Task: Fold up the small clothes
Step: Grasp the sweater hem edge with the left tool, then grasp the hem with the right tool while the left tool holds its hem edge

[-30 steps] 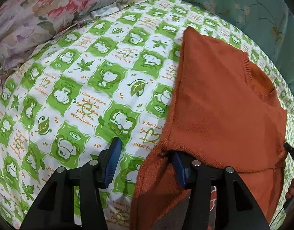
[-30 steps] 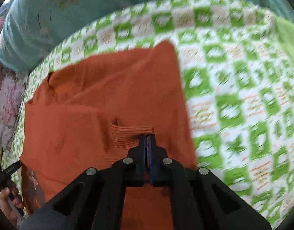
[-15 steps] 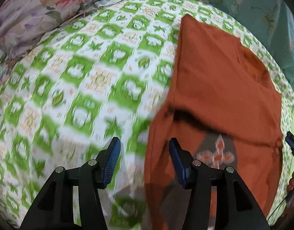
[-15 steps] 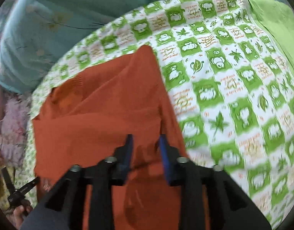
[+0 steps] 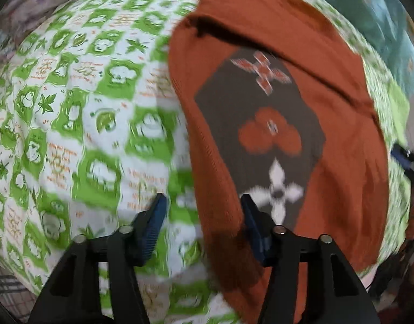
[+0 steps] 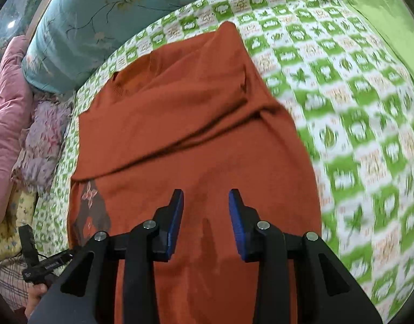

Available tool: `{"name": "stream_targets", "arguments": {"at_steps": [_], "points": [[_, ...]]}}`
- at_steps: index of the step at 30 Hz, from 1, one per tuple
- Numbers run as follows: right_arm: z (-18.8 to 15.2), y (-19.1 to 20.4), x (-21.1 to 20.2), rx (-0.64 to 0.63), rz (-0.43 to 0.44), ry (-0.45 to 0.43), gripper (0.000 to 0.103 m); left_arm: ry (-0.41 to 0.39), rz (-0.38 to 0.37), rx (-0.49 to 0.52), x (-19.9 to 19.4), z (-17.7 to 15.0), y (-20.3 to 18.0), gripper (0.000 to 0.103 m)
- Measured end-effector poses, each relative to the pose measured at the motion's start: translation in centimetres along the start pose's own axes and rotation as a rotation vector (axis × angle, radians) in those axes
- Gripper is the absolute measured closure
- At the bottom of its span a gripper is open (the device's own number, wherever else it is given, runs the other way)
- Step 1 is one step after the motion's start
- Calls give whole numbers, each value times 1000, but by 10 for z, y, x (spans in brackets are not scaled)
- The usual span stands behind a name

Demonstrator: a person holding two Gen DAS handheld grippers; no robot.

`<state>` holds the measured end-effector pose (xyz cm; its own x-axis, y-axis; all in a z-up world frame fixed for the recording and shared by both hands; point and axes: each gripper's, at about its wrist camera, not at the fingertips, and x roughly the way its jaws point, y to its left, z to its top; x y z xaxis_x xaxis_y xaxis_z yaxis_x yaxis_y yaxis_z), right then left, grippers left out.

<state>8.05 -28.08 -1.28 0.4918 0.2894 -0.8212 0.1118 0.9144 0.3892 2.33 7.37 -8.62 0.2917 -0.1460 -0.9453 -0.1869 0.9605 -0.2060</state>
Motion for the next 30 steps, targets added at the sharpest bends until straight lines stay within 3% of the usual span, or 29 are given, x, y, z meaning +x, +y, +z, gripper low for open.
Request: {"name": "stream_targets", "arguments": {"at_steps": [1, 2, 6, 7, 9, 10, 11, 15, 17, 18, 20, 25, 30], "points": [[-3, 0, -5, -3, -1, -7, 67, 5, -14, 20, -2, -6, -1, 74], [-7, 0, -10, -7, -4, -14, 67, 10, -29, 27, -5, -11, 1, 84], [-30, -13, -38, 4, -16, -33, 67, 8, -72, 14, -17, -30, 19, 86], [-37, -17, -43, 12, -23, -33, 67, 16, -91, 0, -19, -34, 25, 82], [-52, -28, -53, 34, -43, -33, 67, 43, -154, -50, -24, -39, 39, 61], [-60, -35, -58, 49, -54, -30, 67, 60, -185, -73, -24, -43, 42, 44], [-69, -41, -60, 64, -65, -27, 67, 70, -201, -84, -23, -46, 44, 35], [-95, -59, -66, 113, -97, -6, 67, 81, -188, -57, -14, -58, 31, 24], [-104, -61, -67, 125, -100, 0, 67, 67, -156, -11, -9, -55, 19, 30], [-108, -62, -67, 127, -100, 4, 67, 60, -144, 18, -9, -56, 14, 38], [-113, -60, -66, 127, -94, 11, 67, 60, -138, 89, -10, -58, 3, 91], [-122, -59, -74, 121, -78, 6, 67, -16, -192, 126, -37, -67, 17, 98], [-132, -66, -73, 119, -74, 45, 67, 39, -239, 109, -41, -82, 45, 93]]}}
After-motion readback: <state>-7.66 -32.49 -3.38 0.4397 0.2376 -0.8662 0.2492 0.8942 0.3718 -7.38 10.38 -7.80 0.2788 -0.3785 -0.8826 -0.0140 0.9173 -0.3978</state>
